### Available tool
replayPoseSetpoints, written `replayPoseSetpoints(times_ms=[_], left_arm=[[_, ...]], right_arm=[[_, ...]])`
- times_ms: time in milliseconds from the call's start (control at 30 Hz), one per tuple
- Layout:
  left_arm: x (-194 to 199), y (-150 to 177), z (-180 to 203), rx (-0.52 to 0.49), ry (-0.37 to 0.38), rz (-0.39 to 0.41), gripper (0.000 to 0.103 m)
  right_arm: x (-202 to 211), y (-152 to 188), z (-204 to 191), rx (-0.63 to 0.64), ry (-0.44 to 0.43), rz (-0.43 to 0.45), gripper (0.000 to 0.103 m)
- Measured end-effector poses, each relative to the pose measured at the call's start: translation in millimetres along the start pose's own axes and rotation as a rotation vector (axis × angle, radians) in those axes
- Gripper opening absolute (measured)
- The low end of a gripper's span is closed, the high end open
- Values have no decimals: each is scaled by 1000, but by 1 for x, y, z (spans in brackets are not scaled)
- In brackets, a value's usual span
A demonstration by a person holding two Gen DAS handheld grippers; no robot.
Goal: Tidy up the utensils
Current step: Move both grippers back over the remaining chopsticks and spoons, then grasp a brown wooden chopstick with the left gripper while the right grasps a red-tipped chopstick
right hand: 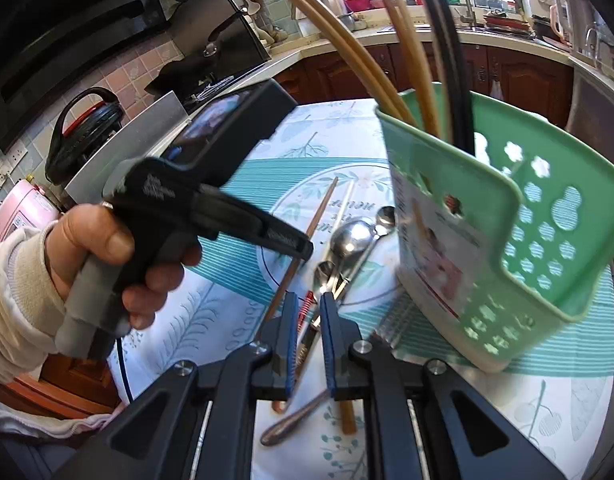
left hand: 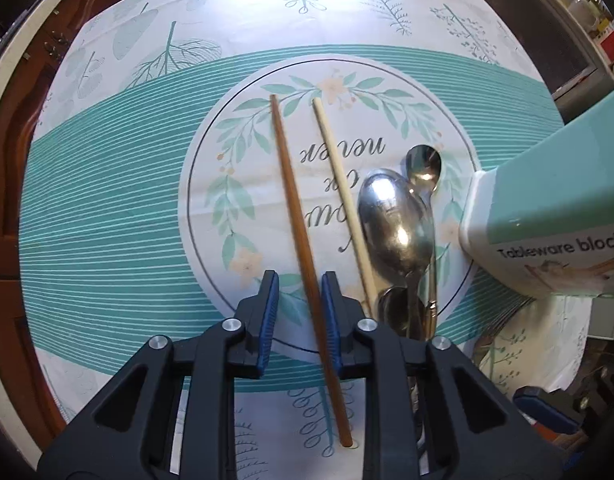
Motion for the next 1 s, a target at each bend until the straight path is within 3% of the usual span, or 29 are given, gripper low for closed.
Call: replayPoseSetpoints(times_ms=[67,200,300,433,600,800,1000], left_arm=[[0,4,-4,16,1,-13,6],[7,23,-26,54,20,-60,5],[13,41,-45,64,27,-91,5],[18,62,-77,94,3,-128,5],[22,73,-103,122,-19,-144,5],[20,73,-103,106,-16,-127,5],[23,76,-103,99,5,-119,5]], right_arm=[[-5,-7,-3,-3,-6,-1,11],[-25,-20,-7,-8,7,-39,11],[-51,-25,-12,31,104,-112,11],[-83,-30,-21,59,149,-208,11],[-116,-42,-18,-52,159,-357,11],[-134,-39,-8,-118,284,-502,11],[-145,-34,-3,-127,369,-536,11]])
Point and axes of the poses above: each gripper's, at about its wrist camera, not at the fingertips, and x roughly against the way its jaws point, z to its right, y to its underside, the point moved 4 cm from there along -x, roughly the way its jaws point, and after that the axes turned 11 degrees about z, right-handed, at the moved point
